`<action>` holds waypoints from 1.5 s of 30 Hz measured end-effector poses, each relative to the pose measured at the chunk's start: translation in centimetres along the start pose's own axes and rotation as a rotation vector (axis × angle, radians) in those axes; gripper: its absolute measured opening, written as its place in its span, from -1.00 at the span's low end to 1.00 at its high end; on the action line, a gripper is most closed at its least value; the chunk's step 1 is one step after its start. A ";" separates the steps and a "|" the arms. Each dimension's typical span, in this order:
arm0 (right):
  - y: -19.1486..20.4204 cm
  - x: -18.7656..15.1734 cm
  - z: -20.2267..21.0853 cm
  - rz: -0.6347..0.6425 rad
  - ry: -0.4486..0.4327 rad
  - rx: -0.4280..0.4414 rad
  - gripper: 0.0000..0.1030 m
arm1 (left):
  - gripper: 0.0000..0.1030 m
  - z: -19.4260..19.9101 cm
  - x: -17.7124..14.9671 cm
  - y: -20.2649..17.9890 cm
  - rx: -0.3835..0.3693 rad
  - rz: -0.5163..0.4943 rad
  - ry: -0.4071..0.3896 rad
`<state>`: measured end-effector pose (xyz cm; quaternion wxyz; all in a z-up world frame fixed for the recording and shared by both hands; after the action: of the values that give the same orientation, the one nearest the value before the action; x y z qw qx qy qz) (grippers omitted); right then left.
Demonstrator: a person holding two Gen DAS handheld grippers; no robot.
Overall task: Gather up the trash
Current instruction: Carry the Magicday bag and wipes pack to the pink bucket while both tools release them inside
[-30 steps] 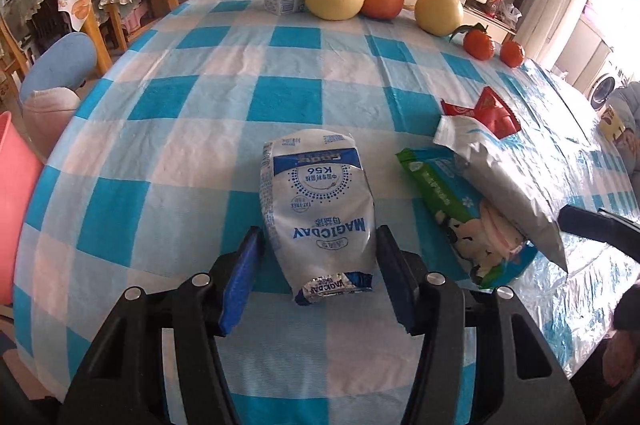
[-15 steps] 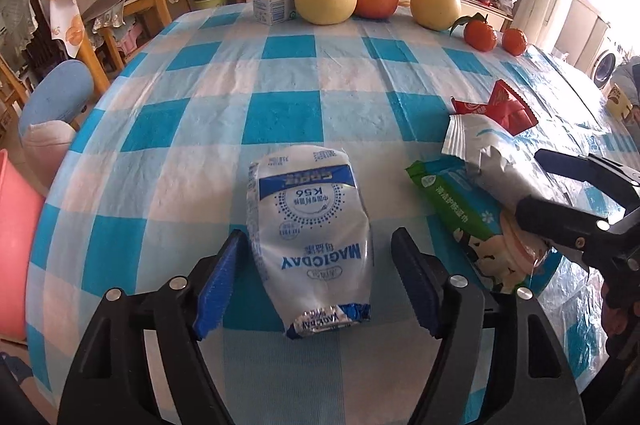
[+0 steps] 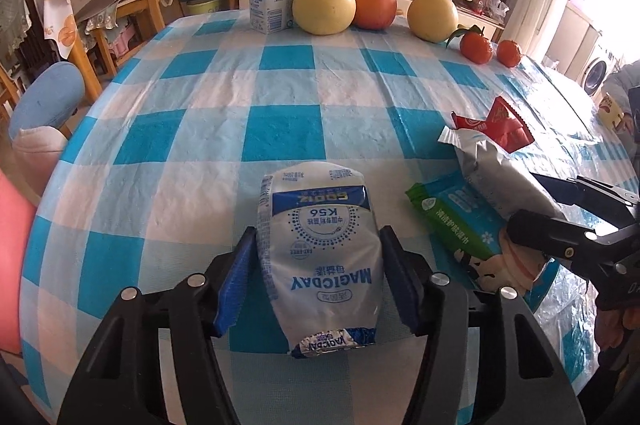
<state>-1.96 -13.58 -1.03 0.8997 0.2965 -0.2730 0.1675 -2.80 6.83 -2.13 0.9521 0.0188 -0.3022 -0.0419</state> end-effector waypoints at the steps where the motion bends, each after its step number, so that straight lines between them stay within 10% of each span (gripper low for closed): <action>1: 0.0 0.0 0.1 -0.006 -0.003 -0.001 0.50 | 0.19 0.0 0.0 0.0 -0.003 0.002 -0.001; 16: 1.3 0.8 1.7 -0.011 -0.089 -0.063 -0.14 | 0.19 1.2 0.4 0.8 -0.074 0.060 -0.024; 45: 5.0 0.6 3.4 0.031 -0.190 -0.227 -0.63 | 0.19 5.2 1.0 3.6 -0.149 0.117 -0.125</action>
<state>-5.16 -11.75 3.80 0.8949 0.2030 -0.3788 0.1206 -4.73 10.28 2.89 0.9310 -0.0724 -0.3576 -0.0097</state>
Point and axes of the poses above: each gripper's, at about its wrist camera, not at the fingertips, and z roughly against the way its jaws point, y to its left, x to its top, the point moved 5 cm from there along -z, roughly the way its jaws point, and after that the axes turned 10 degrees about x, right-handed, at the moved point
